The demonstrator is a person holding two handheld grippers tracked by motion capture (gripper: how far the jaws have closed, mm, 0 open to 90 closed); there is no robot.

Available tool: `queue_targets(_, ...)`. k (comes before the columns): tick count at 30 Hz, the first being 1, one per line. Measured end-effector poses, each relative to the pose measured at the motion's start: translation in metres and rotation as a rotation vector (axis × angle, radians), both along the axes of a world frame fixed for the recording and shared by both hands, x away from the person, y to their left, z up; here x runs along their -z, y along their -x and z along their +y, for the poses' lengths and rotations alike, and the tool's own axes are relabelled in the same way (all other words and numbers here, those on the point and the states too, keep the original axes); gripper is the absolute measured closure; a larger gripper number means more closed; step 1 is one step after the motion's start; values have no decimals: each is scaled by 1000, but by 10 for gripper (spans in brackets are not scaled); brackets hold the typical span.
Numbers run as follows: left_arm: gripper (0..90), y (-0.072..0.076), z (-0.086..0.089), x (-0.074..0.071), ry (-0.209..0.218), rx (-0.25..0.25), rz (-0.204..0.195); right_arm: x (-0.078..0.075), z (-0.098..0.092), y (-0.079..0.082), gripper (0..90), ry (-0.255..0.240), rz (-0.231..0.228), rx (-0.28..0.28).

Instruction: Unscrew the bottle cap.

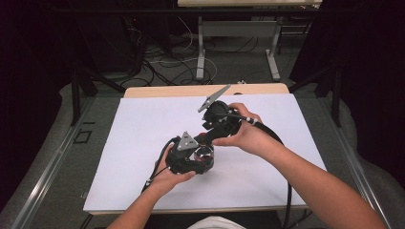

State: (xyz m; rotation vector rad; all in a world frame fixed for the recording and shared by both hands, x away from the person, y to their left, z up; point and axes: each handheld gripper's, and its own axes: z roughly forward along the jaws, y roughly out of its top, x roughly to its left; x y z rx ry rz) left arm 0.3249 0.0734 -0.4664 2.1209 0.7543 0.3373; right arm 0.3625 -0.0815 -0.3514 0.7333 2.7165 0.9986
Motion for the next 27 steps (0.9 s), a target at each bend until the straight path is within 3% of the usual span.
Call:
queue_targets(2, 302, 1, -1, 0, 1, -5, 7, 1, 3, 3, 475, 15, -9, 63)
queue_targets(4, 302, 1, 0, 0, 1, -3, 7, 2, 4, 5, 527, -1, 39, 101)
queue_targets(7, 303, 0, 0, -1, 2, 0, -7, 5, 6, 5, 590, 13, 56, 108)
queue_targets(11, 302, 0, 1, -2, -2, 3, -8, 5, 6, 2, 610, 29, 47, 45)
queue_targets(15, 303, 1, 1, -2, 1, 11, -9, 3, 2, -9, 613, 52, 60, -124)
queue_targets(18, 303, 2, 0, -2, 0, 23, -4, 2, -1, -21, 613, 69, 27, -351)
queue_targets(20, 303, 3, -1, -3, -10, 33, 4, 2, -2, -25, 611, 80, 7, -476)
queue_targets(21, 303, 3, -1, -1, -7, 25, -13, 2, -2, -26, 609, 91, -16, -528)
queue_targets(22, 302, 2, -1, -1, 5, 22, -5, 2, -2, -27, 590, 100, -20, -540)
queue_targets(24, 303, 2, 0, -1, -3, 19, -4, 1, -1, -23, 501, 130, -93, -538)
queue_targets(25, 303, 1, 0, -1, -2, 15, -13, 1, 0, -21, 445, 142, -101, -513)
queue_targets(27, 303, 1, 1, -2, 4, 13, -5, 1, 0, -19, 404, 99, -55, -394)
